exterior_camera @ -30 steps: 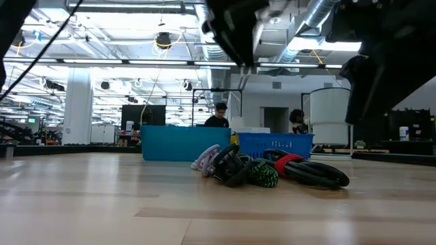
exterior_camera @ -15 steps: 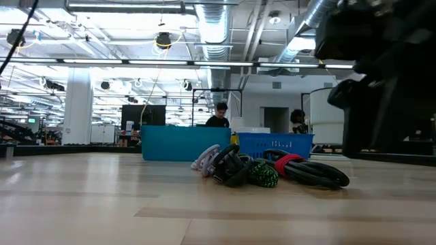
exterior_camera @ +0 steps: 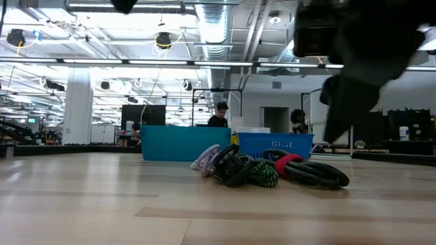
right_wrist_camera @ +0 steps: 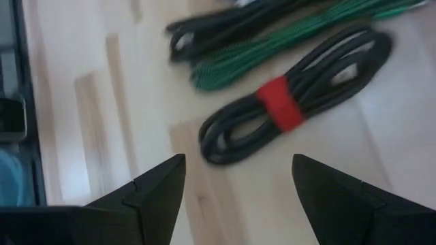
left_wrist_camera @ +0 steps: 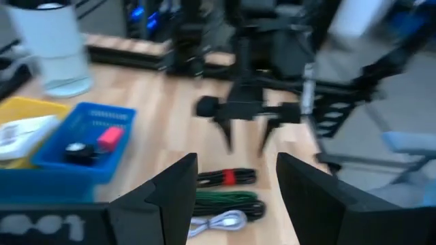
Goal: Pick and place items into bin
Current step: Put the right black charger cable into the big dark blue bin
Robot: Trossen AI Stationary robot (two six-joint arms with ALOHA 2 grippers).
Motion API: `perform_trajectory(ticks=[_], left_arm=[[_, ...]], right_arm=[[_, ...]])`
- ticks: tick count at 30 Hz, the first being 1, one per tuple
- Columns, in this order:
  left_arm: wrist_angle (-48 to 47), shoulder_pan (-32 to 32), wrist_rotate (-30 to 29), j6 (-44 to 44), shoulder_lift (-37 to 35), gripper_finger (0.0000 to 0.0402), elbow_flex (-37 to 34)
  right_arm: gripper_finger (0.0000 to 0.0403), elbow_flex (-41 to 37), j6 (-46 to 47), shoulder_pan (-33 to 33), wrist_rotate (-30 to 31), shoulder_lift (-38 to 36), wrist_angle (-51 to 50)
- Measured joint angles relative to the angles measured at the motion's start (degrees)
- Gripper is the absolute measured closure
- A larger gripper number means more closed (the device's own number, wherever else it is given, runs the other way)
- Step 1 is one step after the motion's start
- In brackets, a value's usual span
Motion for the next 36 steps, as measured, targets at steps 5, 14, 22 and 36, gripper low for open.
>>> perform_trajectory(ticks=[5,14,22,36], left_arm=[[13.0,1.6,3.7,0.0,-6.3,0.0212,-13.5],[19.1,1.6,3.2,0.7,-7.3,0.0212,-20.1],[19.0,1.6,3.0,3.5,-7.2,0.0212,-20.1],[13.8,1.6,2.8,2.7,-7.2,0.0212,-20.1]], right_arm=[[0.0138,0.2,3.8,-2.6,4.1,0.0,0.1],[0.0138,0.3,6.1,-4.8,8.7,0.9,2.4],[0.0138,0.3,7.8,-5.1,8.3,5.4,5.1],[0.0286,0.3,14.3,-6.6,10.3,9.4,7.2]])
